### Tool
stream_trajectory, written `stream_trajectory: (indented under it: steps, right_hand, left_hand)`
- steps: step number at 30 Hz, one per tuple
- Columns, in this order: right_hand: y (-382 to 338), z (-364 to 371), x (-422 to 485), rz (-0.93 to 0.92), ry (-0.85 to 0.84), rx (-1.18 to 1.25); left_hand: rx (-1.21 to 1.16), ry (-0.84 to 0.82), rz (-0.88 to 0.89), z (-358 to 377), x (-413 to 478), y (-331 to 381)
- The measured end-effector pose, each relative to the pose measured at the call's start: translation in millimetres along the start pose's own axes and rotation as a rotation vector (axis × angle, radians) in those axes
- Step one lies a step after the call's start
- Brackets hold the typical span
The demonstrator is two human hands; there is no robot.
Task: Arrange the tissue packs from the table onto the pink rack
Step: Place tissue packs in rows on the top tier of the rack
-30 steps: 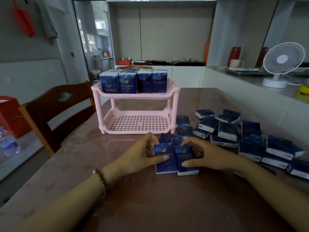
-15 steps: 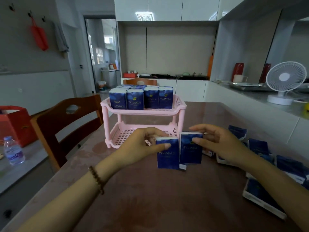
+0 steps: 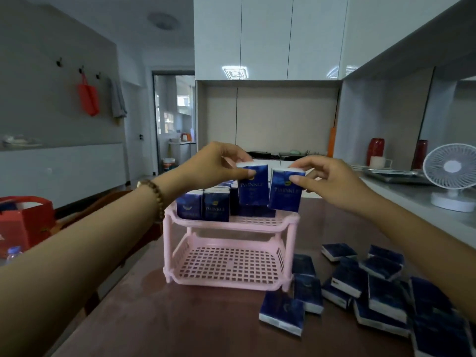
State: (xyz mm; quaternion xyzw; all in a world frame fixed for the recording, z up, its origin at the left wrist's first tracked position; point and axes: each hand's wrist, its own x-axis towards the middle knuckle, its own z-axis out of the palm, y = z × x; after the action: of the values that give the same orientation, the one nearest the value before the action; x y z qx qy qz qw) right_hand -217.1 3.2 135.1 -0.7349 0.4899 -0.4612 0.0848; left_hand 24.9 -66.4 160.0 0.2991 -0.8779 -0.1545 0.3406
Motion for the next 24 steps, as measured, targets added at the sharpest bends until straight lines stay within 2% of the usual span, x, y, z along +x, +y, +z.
stream_trajectory:
  steps: [9,24]
  right_hand:
    - [43,31,35,0.029,0.009,-0.084]
    - [61,49,49,0.060,-0.040,-0.130]
  left_hand:
    - [0.153,-0.089,-0.119,10,36,-34]
    - [0.222,-0.164,-0.187,18,47,-50]
